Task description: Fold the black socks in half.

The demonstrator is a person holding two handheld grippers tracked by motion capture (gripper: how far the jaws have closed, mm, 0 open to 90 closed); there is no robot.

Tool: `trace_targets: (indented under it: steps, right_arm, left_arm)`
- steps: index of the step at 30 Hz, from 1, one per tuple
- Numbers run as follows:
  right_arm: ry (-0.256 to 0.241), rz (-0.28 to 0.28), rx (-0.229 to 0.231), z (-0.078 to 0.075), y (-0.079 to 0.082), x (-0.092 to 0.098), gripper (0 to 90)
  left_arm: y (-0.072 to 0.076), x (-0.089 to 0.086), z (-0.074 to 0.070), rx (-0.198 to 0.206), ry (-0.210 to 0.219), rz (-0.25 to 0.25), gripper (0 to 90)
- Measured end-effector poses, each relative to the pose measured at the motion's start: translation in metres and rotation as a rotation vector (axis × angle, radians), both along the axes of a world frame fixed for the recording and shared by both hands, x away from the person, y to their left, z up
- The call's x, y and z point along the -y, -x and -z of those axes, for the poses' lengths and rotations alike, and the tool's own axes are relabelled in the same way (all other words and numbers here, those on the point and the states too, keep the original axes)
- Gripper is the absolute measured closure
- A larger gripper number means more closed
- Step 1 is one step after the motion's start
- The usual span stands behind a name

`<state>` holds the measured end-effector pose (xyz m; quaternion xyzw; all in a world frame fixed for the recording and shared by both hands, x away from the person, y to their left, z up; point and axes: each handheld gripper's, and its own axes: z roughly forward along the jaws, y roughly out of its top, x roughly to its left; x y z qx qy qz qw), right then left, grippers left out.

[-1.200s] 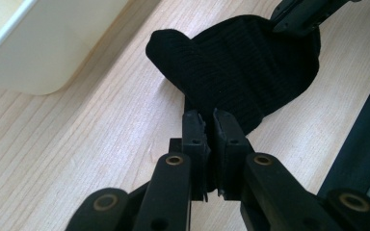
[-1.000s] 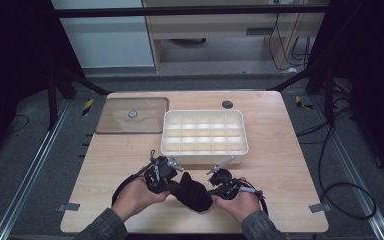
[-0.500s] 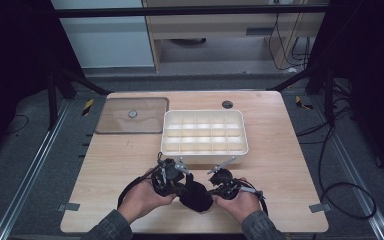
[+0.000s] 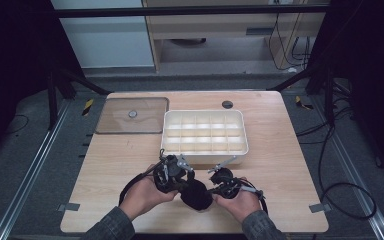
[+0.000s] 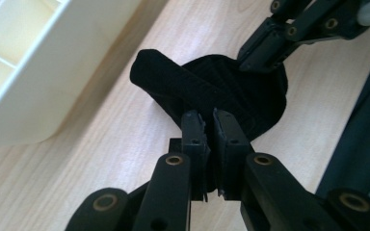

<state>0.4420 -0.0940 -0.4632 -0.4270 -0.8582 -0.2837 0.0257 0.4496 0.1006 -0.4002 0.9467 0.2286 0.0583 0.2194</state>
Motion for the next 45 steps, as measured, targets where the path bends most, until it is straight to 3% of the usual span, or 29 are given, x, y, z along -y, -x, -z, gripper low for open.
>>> trace_targets:
  steps: [7, 11, 17, 31, 37, 45]
  right_arm:
    - [-0.014, 0.006, 0.007, 0.0, -0.008, -0.01, 86.9]
    - [-0.017, 0.008, 0.003, 0.002, -0.011, -0.015, 86.8]
    - [-0.013, 0.004, -0.001, 0.005, -0.013, -0.017, 86.8]
    - [-0.039, 0.028, 0.0, 0.009, -0.012, -0.006, 85.1]
    - [-0.057, 0.008, 0.02, 0.008, -0.012, -0.003, 76.4]
    - [-0.069, 0.036, 0.037, 0.005, -0.007, 0.009, 66.5]
  left_arm:
    - [-0.011, -0.01, 0.003, 0.007, -0.011, -0.026, 83.9]
    - [-0.014, -0.012, 0.002, 0.002, 0.011, -0.032, 83.9]
    - [-0.009, -0.004, 0.003, 0.005, 0.022, -0.004, 83.9]
    - [0.002, 0.017, 0.018, -0.011, -0.015, 0.052, 83.8]
    - [0.005, 0.024, 0.023, -0.007, -0.027, 0.07, 83.8]
    - [0.009, 0.027, 0.028, -0.015, -0.019, 0.071, 83.5]
